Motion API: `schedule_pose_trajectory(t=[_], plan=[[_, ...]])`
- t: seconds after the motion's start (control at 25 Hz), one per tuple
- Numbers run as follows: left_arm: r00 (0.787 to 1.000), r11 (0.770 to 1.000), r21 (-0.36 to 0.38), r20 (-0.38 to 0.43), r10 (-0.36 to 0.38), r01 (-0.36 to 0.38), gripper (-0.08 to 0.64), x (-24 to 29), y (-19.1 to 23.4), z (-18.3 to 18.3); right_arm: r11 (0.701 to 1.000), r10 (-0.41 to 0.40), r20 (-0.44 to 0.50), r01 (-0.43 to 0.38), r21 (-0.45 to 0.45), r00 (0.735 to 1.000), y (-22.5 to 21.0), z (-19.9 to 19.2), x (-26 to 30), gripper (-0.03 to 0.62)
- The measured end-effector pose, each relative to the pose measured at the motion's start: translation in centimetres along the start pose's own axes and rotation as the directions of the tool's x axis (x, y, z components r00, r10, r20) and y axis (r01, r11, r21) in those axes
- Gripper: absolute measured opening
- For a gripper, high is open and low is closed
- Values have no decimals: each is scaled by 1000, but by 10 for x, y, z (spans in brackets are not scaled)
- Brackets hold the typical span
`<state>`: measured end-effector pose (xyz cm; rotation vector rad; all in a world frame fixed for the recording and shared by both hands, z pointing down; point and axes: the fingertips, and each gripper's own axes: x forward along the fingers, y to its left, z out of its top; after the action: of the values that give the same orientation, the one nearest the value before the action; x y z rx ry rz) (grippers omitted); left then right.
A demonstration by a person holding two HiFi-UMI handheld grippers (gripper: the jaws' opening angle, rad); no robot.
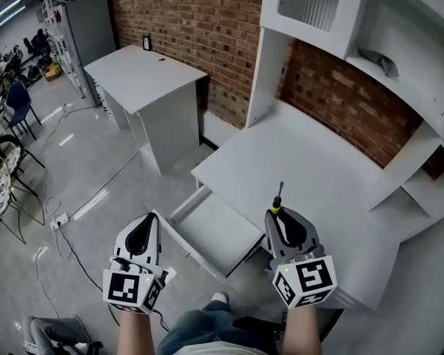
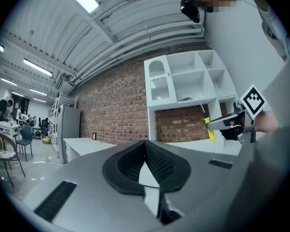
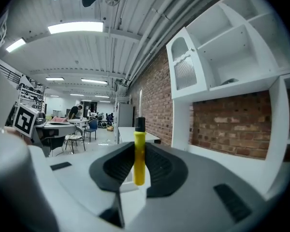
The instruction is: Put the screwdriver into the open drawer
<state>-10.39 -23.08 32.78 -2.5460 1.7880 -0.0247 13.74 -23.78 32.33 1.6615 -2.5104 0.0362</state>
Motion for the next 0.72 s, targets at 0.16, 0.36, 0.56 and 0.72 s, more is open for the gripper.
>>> schedule_pose_trajectory(t=[0.16, 0.36, 0.56, 0.72], plan=[[1000, 1000, -8, -20, 15, -15, 14, 16, 11, -9, 1000, -7, -29, 7, 12, 1000, -9, -11, 18, 75], [999, 1000, -25, -31, 15, -16, 14, 30, 28, -17, 1000, 10, -82, -8, 19, 997, -5, -26, 41, 75], [998, 999, -47, -56, 7, -10, 14, 46, 48, -30, 999, 41, -157, -40, 11, 987, 13, -47, 71, 75], [997, 997, -73, -82, 11, -17, 14, 54, 64, -42, 995, 93, -245, -97, -7, 965, 34, -76, 95, 75]])
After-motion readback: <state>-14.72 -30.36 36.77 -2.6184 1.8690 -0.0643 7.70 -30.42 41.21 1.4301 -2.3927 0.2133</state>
